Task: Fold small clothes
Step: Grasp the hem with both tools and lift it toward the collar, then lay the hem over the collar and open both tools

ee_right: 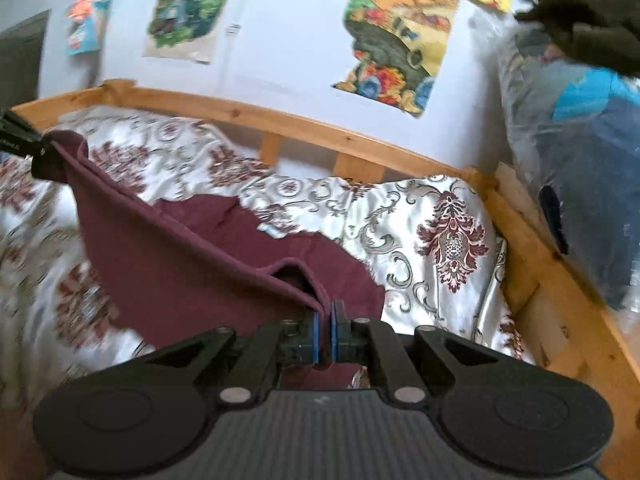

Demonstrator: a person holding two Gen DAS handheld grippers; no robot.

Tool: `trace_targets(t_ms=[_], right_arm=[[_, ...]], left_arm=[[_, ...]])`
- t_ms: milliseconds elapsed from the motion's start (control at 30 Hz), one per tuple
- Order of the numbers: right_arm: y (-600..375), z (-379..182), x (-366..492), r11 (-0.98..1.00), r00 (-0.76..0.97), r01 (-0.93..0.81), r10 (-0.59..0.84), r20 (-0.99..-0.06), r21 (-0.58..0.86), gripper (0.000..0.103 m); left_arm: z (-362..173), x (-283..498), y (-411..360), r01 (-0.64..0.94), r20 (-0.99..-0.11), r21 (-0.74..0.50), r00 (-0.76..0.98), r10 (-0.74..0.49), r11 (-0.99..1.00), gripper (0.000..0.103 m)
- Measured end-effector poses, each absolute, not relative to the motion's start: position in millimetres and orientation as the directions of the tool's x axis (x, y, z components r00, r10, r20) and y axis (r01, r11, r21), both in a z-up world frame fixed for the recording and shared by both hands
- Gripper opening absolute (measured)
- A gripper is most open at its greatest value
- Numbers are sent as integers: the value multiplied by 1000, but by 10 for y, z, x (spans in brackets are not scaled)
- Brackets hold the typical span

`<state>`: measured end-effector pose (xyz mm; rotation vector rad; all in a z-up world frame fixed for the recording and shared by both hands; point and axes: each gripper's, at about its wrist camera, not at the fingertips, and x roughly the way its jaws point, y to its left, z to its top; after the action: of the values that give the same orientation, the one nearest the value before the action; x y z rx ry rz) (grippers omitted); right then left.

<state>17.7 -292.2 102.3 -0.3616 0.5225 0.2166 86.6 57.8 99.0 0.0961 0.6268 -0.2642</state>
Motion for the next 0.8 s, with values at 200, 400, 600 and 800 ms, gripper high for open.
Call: trace_targets(t_ms=[200,400,600,800], right_arm=[[-2969,786,1154,919,822,-288,93,-562,-269,7],[-3030,434,1993,933,761,-286,83,-643,-217,7],[-3157,139,2495,964,709,-249,115,-696,-93,8],[-3271,-31,2716,974,664,-225,153,-732,-1,11]], left_arm=[[772,1949,517,209,-693,15,707,-140,978,5],[444,2771,412,178,-785,44,615,-76,983,6],[83,3235,347,115,-833,33,552,-36,993,6],[-262,3344,379,60,-860,-3,509,-33,998,10]])
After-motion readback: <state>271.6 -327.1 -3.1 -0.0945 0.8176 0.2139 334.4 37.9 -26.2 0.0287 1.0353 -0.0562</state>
